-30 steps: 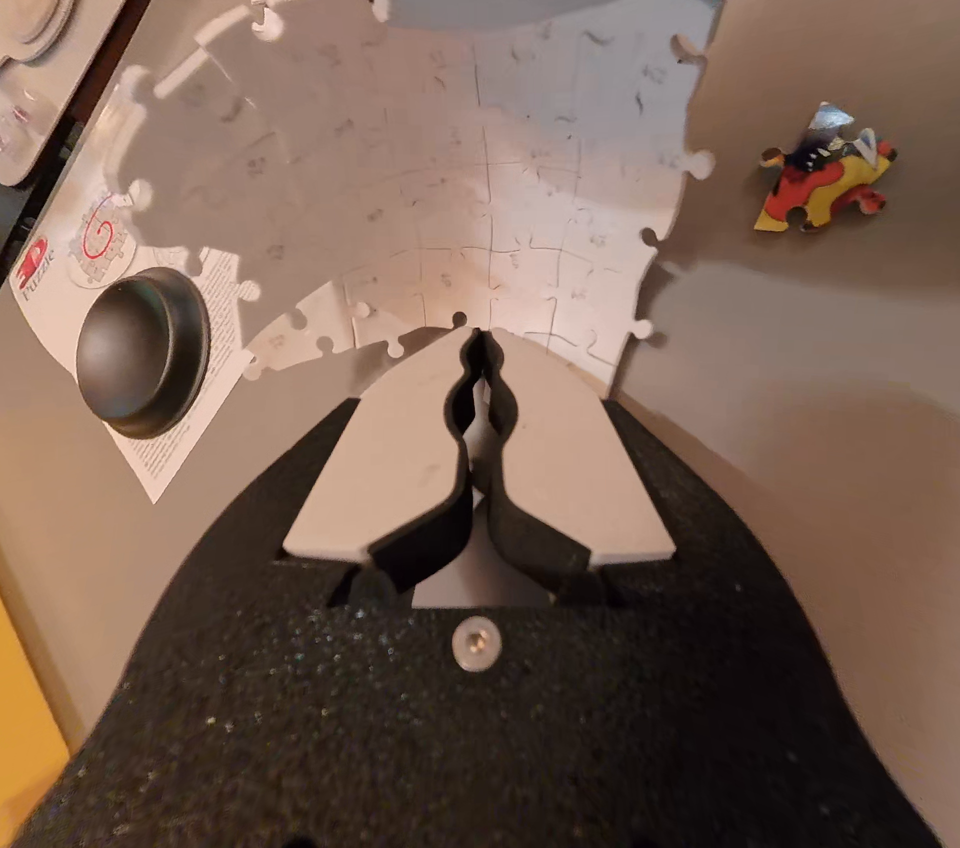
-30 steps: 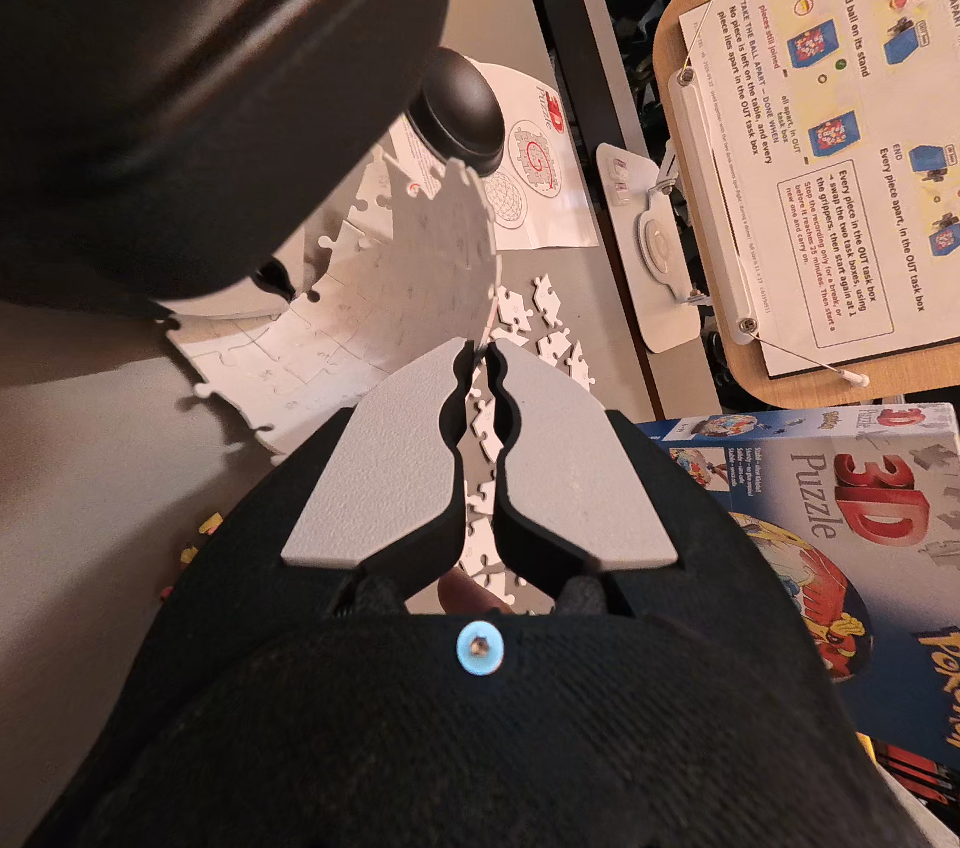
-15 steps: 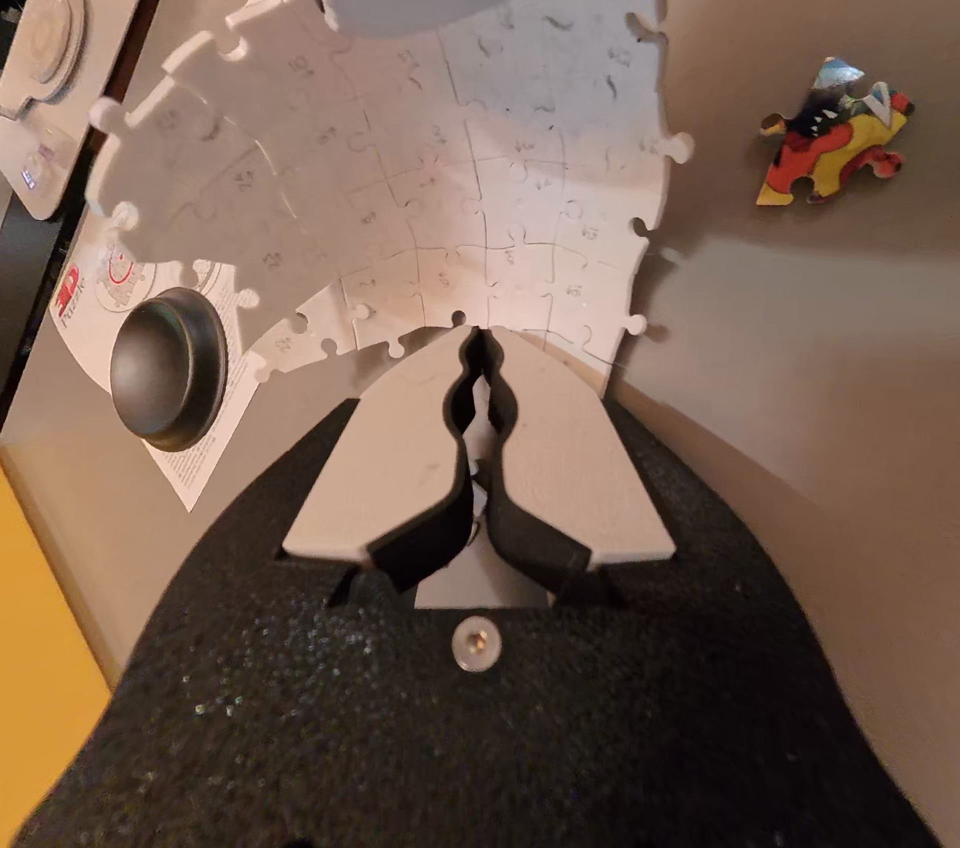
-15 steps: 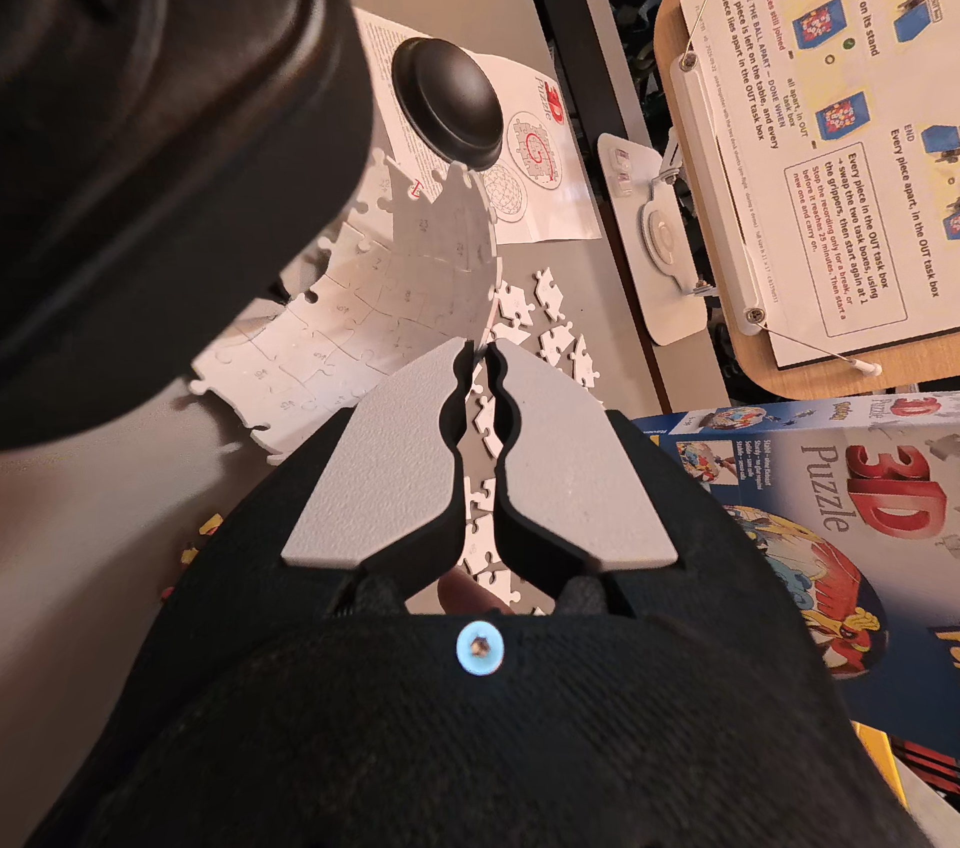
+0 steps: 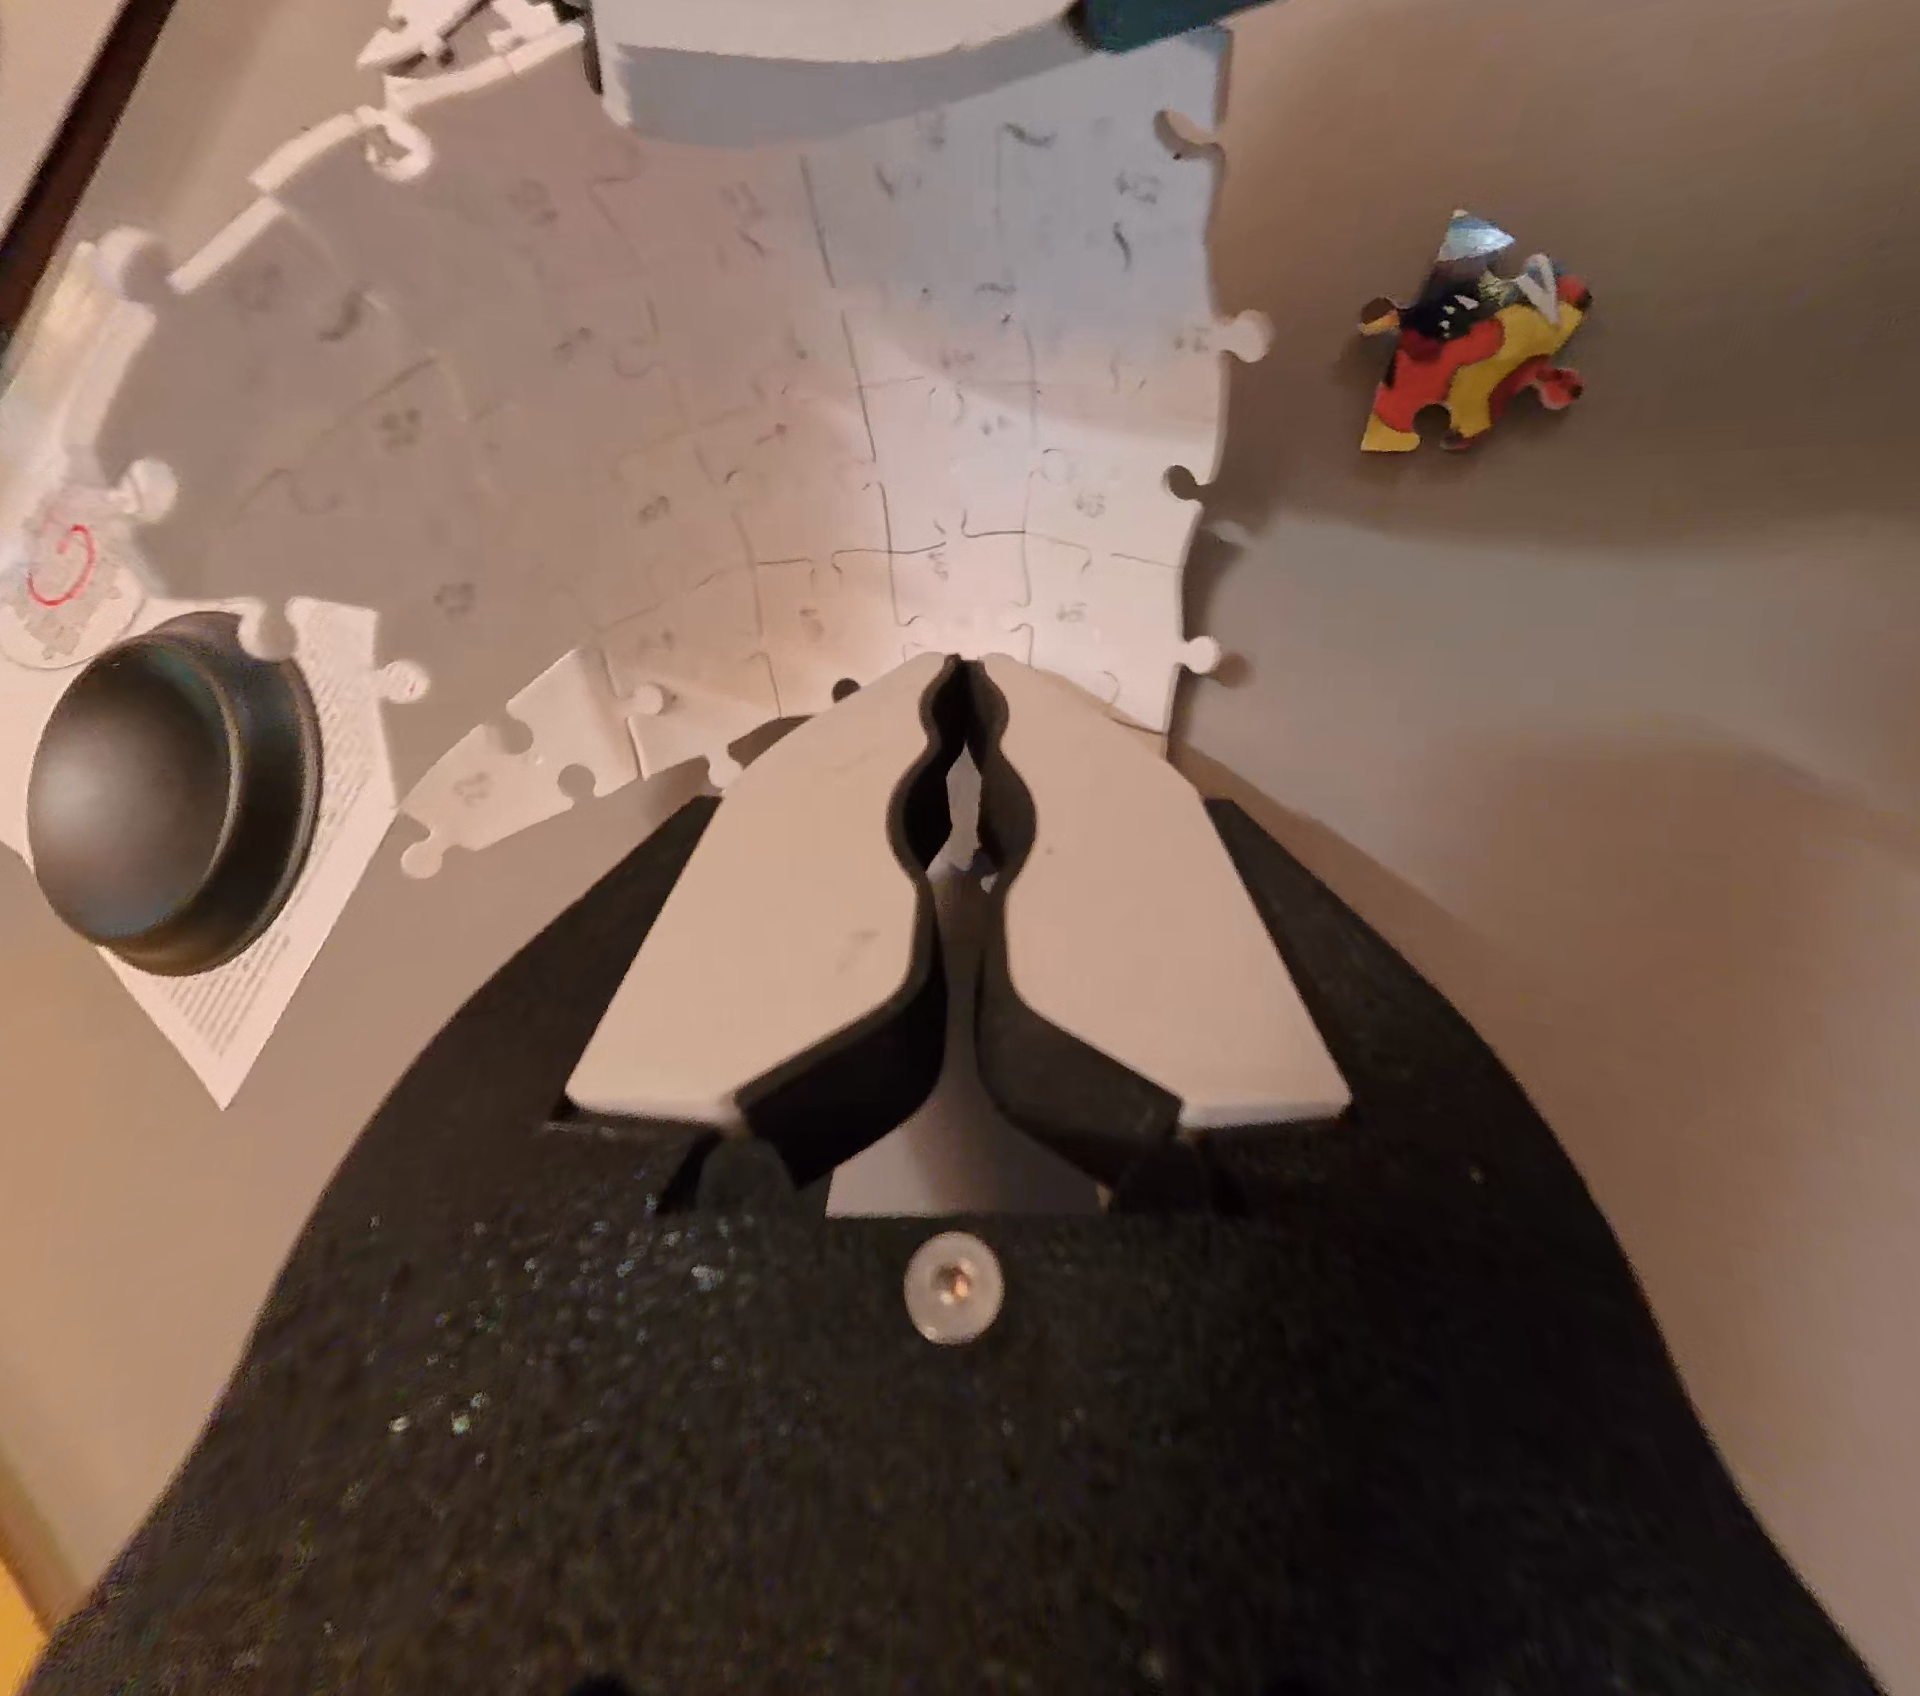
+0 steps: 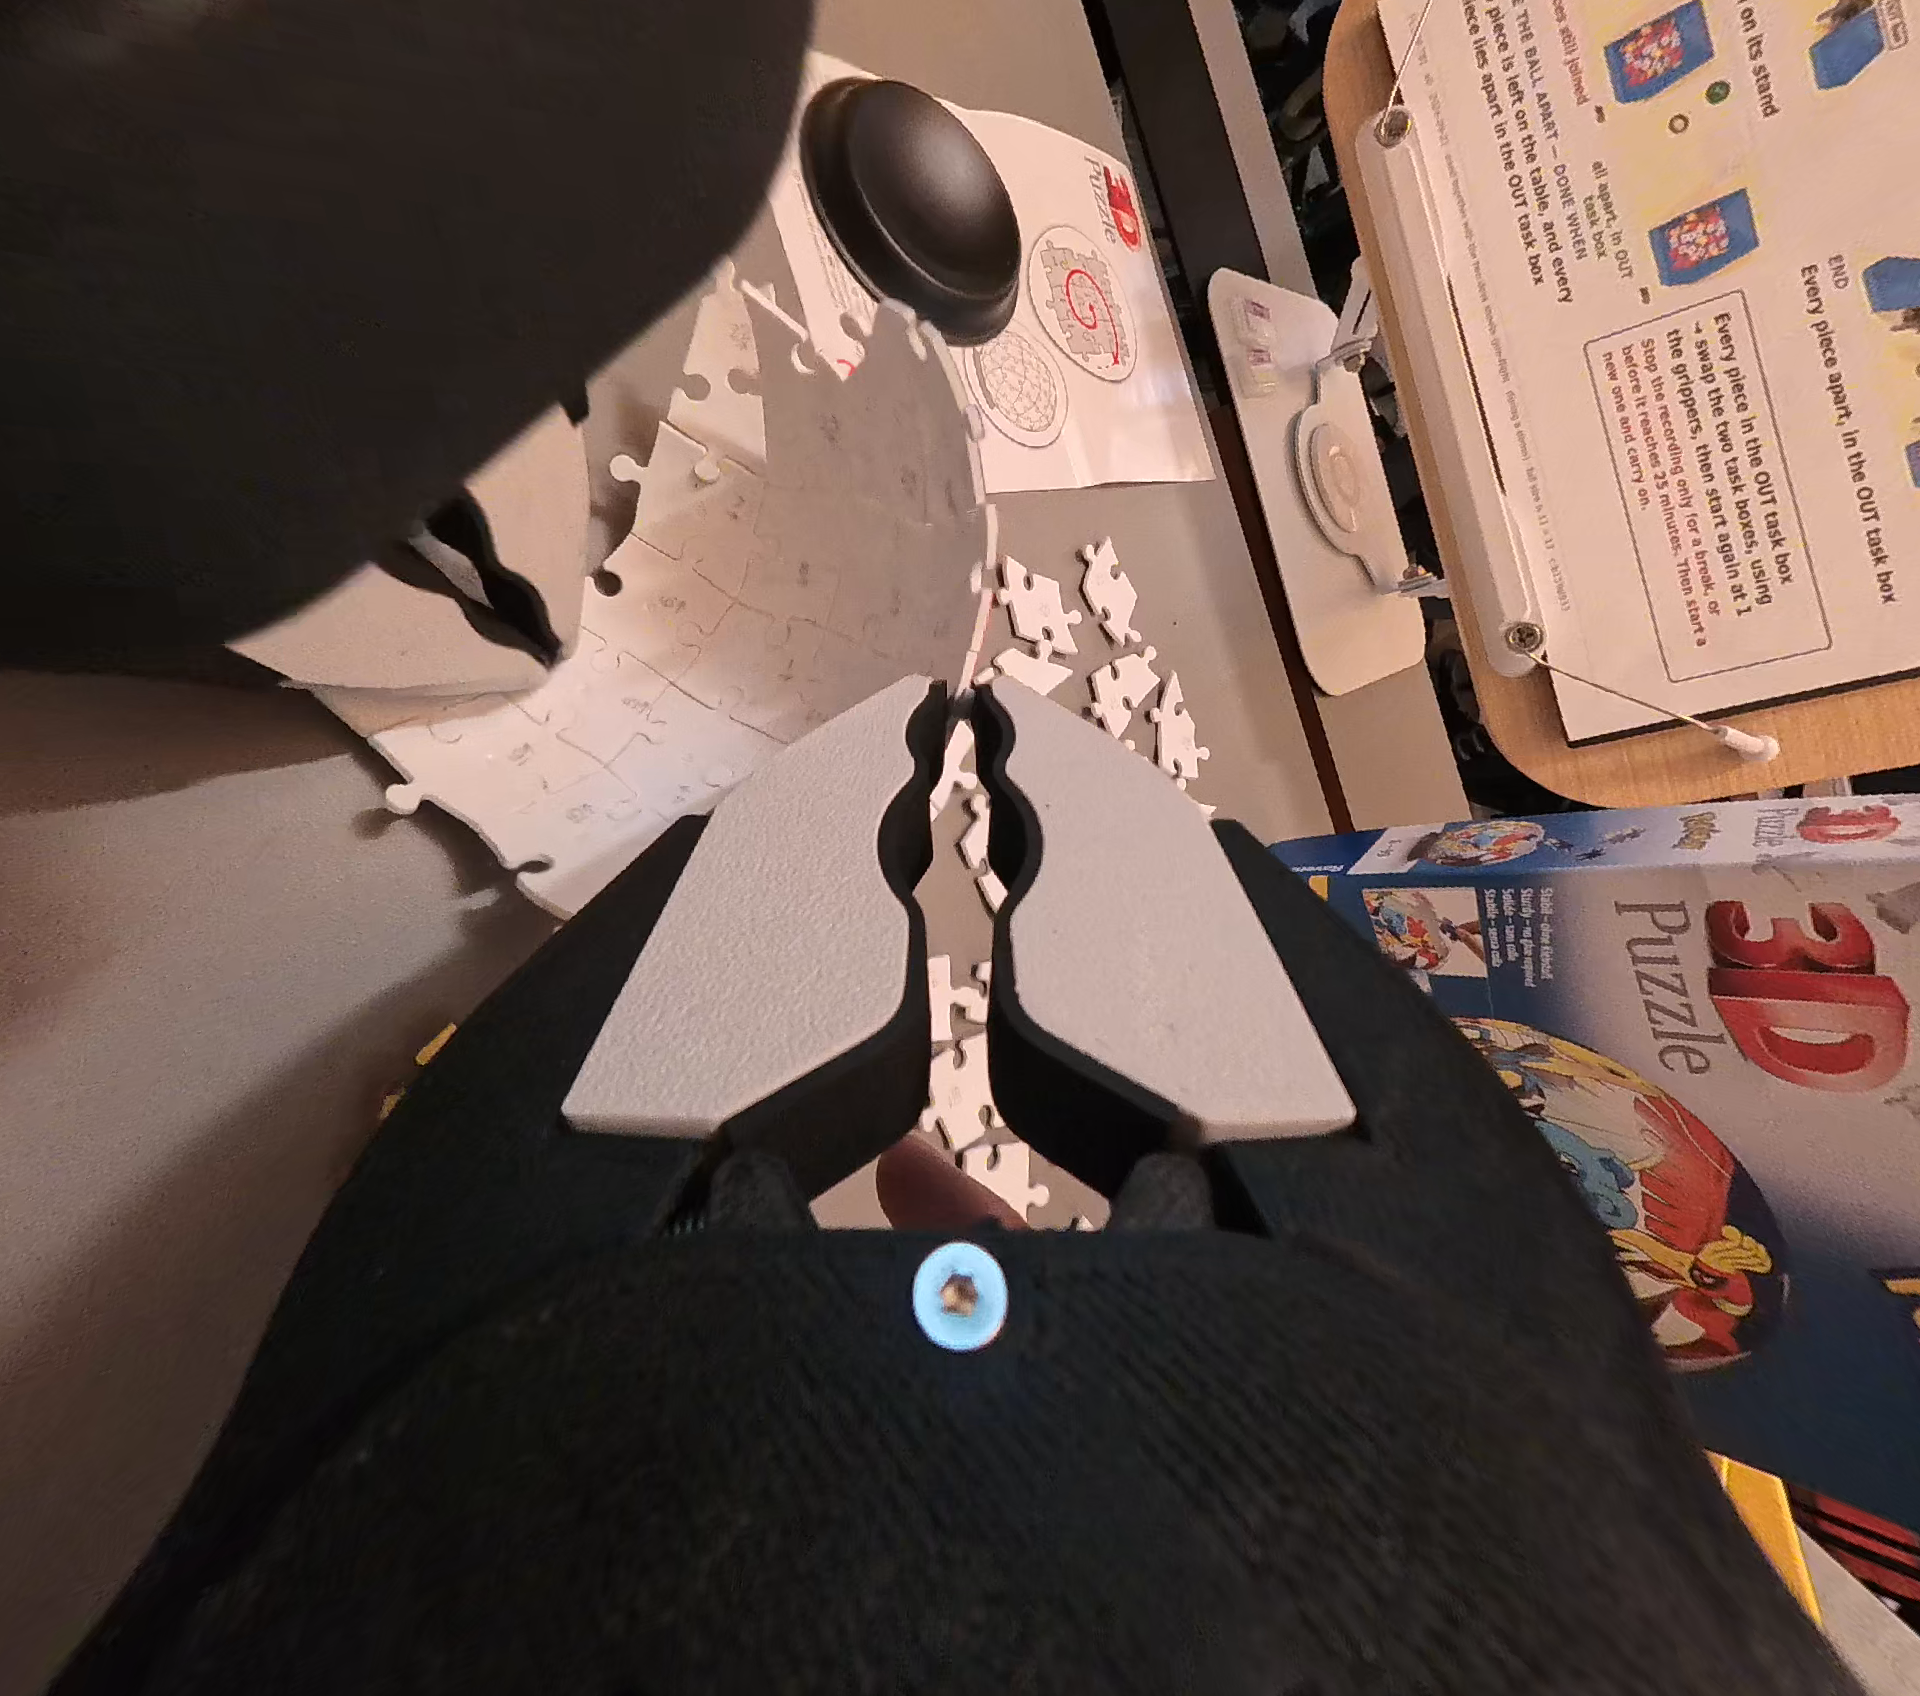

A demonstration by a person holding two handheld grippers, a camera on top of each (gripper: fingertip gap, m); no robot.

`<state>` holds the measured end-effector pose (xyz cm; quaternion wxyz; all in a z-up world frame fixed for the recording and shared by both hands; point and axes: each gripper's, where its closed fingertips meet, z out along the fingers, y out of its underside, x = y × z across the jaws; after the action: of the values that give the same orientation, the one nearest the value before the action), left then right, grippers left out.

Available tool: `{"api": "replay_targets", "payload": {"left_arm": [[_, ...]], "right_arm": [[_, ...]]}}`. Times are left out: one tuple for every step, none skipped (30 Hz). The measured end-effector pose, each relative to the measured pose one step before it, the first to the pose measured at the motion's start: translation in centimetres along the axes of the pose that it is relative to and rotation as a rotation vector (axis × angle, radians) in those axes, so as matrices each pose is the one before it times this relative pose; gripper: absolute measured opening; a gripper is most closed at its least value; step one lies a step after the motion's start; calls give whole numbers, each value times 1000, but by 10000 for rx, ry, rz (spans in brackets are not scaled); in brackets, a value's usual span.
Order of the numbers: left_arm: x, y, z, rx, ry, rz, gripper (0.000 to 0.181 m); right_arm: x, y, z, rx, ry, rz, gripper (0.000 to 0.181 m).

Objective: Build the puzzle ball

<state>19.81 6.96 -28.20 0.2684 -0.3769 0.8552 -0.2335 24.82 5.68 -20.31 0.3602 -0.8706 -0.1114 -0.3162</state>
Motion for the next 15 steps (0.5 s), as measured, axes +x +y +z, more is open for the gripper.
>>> {"api": "replay_targets", "payload": {"left_arm": [[22,-6,27,-68,105,-43,0],[10,-4,6,-55,81,33,0],[3,11,15,-28,66,57,0],[13,-6,6,8,83,9,0],[3,7,13,47,127,-75,0],[22,21,9,73,181,-161,0],[20,-3,2,62,215,-209,0],[13,21,-16,7,180,-175,0],[-94,51,-75,-7,32,-73,0],[-308,-132,-184,177,-149,-54,0],[-202,-312,-341,299,-46,-184,0],[-167,-245,-412,192,53,-331,0],[-215,-72,-378,14,44,-299,0],[-248,69,-280,-106,-16,-135,0],[-140,175,-141,-173,13,7,0]], "right_arm": [[-14,-12,-18,11,-15,31,5],[2,68,20,-25,-14,39,5],[16,104,32,-38,1,31,5],[25,82,17,-20,1,7,5],[4,2,7,16,-5,9,5],[-15,-45,-3,21,-13,43,5],[-10,-48,-10,12,2,21,5],[1,-39,-5,5,21,-39,5],[-30,-79,-15,28,7,-66,5],[-4,-40,-7,11,26,-43,5],[9,-16,-5,-7,16,-36,5],[-8,-51,-7,23,4,-36,5],[16,-74,-20,49,20,-42,5],[18,-55,3,30,30,-34,5],[9,-41,7,18,25,-40,5]]}}
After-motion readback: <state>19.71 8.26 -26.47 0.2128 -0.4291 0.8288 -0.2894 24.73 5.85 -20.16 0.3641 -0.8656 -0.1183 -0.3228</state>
